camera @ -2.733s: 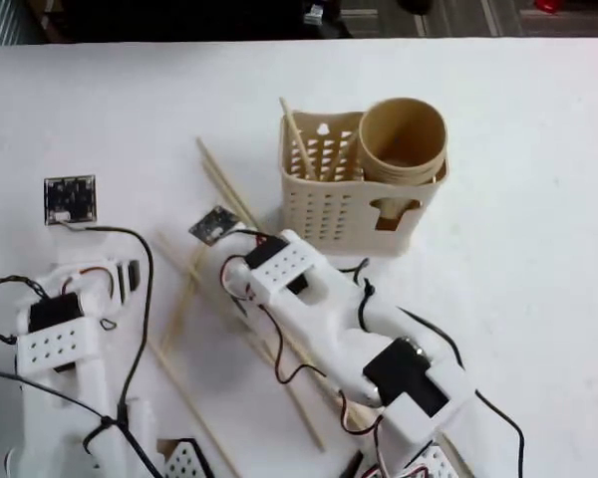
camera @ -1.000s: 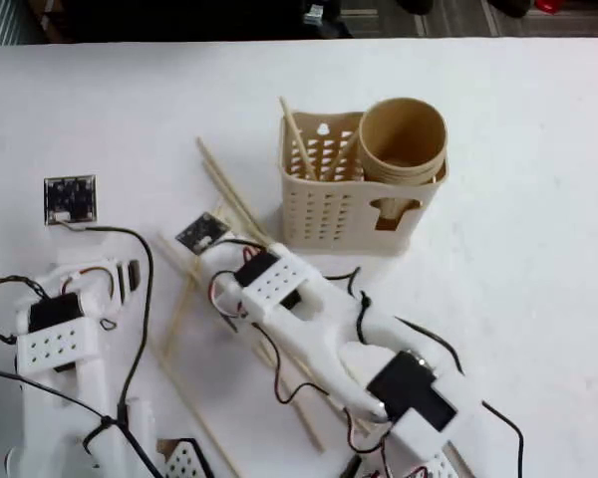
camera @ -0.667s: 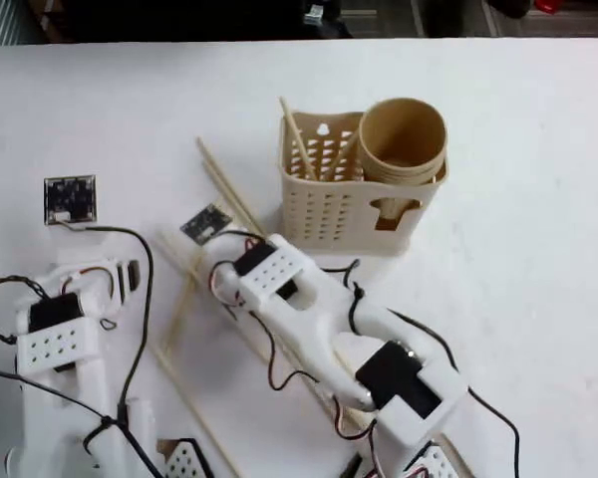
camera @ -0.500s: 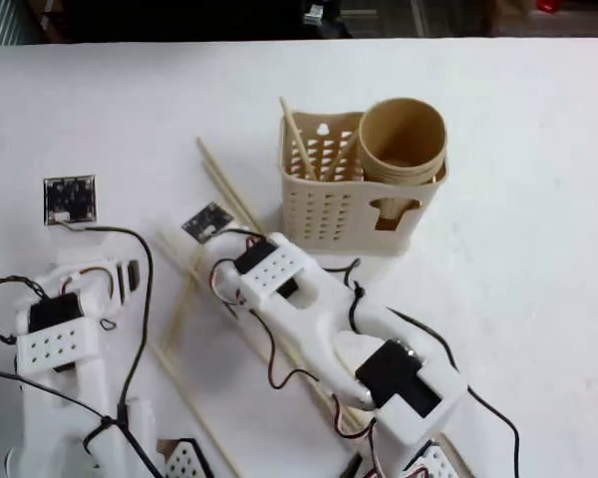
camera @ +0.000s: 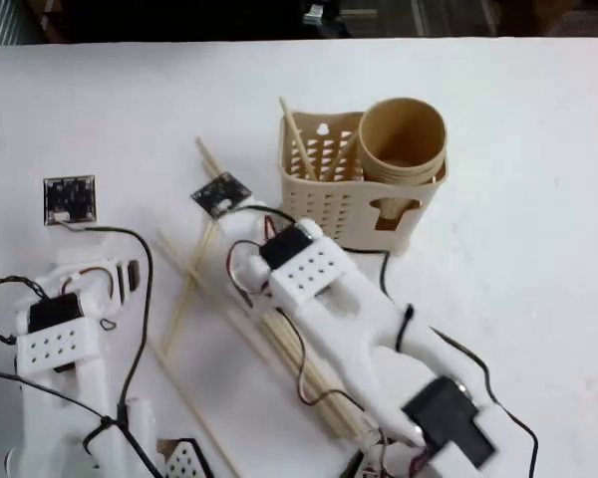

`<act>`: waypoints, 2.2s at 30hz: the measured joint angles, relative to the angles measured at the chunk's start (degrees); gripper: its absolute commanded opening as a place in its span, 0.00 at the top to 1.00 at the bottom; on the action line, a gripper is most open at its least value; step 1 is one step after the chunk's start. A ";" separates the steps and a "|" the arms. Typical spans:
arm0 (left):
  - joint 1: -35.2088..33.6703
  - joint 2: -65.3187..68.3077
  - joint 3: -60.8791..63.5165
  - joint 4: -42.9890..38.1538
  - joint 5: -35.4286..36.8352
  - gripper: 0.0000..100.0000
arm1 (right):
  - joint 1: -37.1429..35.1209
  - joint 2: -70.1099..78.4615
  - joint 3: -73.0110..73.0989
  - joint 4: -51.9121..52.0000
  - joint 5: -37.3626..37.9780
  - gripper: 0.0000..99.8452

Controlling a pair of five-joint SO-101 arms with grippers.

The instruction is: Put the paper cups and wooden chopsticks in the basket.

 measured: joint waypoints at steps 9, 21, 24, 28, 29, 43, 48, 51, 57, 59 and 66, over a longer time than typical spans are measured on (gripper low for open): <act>0.00 0.00 0.00 0.00 0.00 0.77 | 0.18 -14.51 1.32 0.00 0.00 0.98; 0.00 0.00 0.00 0.00 0.00 0.77 | 6.24 -35.34 -9.76 0.00 0.00 0.98; 0.00 0.00 0.00 0.00 0.00 0.77 | 9.58 -35.87 -15.47 0.00 0.00 0.98; 0.00 0.00 0.00 0.00 0.00 0.77 | 12.75 -35.96 -20.13 -0.70 0.00 0.98; 0.00 0.00 0.00 0.00 0.00 0.77 | 13.27 -35.96 -20.48 -1.05 0.00 0.98; 0.09 0.00 0.97 -1.32 0.00 0.77 | 10.11 -35.96 -13.27 5.19 2.20 0.98; -0.35 0.00 0.97 -1.32 0.00 0.77 | 3.87 -35.96 -3.25 7.47 9.23 0.98; -1.85 0.00 0.97 -1.32 0.00 0.77 | 1.67 -35.78 3.16 7.30 9.93 0.92; -2.11 0.00 0.97 -1.32 0.00 0.77 | -0.97 -26.99 9.76 2.99 9.93 0.89; -2.20 0.00 0.97 -1.32 0.00 0.77 | -2.90 -22.15 9.85 1.58 9.41 0.89; -2.20 0.00 0.97 -1.32 0.00 0.77 | -5.27 -5.19 9.93 -7.65 3.16 0.89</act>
